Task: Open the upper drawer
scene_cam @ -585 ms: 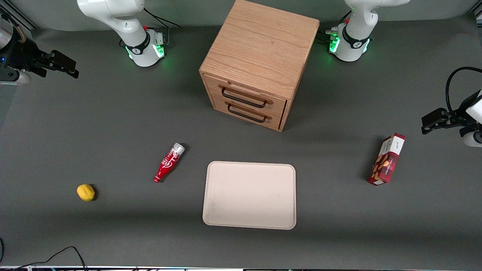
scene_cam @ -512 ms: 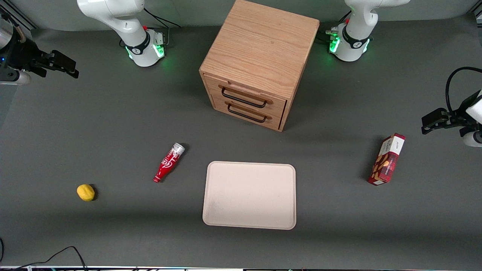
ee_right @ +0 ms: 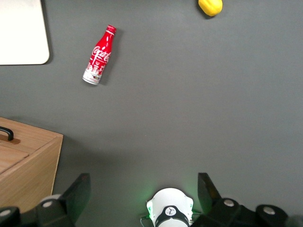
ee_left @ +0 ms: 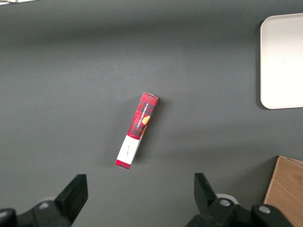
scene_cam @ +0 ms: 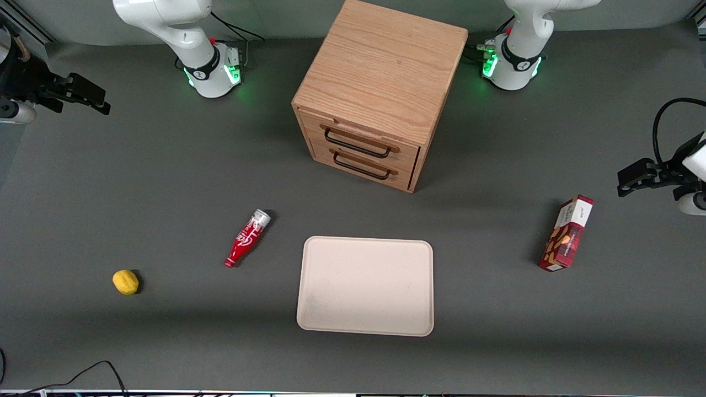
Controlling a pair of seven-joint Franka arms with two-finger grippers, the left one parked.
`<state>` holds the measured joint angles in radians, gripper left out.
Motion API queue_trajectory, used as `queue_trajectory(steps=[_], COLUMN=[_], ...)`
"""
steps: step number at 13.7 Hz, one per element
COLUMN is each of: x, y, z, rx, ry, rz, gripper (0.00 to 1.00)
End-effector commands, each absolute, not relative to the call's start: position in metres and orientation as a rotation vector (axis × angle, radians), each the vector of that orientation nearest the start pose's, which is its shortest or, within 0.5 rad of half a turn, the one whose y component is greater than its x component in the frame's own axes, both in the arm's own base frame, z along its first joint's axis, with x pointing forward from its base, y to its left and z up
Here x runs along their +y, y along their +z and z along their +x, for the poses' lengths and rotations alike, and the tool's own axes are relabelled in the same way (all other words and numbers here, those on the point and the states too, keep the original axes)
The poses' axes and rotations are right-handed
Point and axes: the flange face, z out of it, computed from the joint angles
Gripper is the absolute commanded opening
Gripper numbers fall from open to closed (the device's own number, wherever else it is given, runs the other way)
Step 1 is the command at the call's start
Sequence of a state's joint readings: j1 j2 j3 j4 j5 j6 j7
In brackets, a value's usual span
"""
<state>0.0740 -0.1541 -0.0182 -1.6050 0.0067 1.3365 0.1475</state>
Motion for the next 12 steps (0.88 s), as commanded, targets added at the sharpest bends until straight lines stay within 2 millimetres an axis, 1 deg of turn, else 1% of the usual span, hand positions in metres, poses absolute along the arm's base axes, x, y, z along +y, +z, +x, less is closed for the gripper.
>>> queue_trajectory(steps=[1, 2, 3, 4, 5, 6, 8, 9, 11, 12], x=[0.043, 0.057, 0.069, 0.076, 0.086, 0.102, 0.134, 0.153, 0.192, 0.216], y=[0.689, 0.687, 0.683, 0.676, 0.681, 0.681, 0.672, 0.663, 0.636, 0.617], z=[0.478, 0.478, 0.48, 0.488, 0.497, 0.505, 0.515, 0.52, 0.535, 0.539], rx=[0.065, 0.05, -0.004, -0.056, -0.186, -0.354, -0.717, -0.865, -0.927, -0.972], ry=[0.135, 0.143, 0.155, 0.18, 0.162, 0.171, 0.191, 0.192, 0.226, 0.268], rz=[-3.106, -3.107, -3.078, -3.0, -2.967, -2.937, -2.832, -2.712, -2.511, -2.45], gripper=[1.0, 1.0, 1.0, 1.0, 1.0, 1.0, 1.0, 1.0, 1.0, 1.0])
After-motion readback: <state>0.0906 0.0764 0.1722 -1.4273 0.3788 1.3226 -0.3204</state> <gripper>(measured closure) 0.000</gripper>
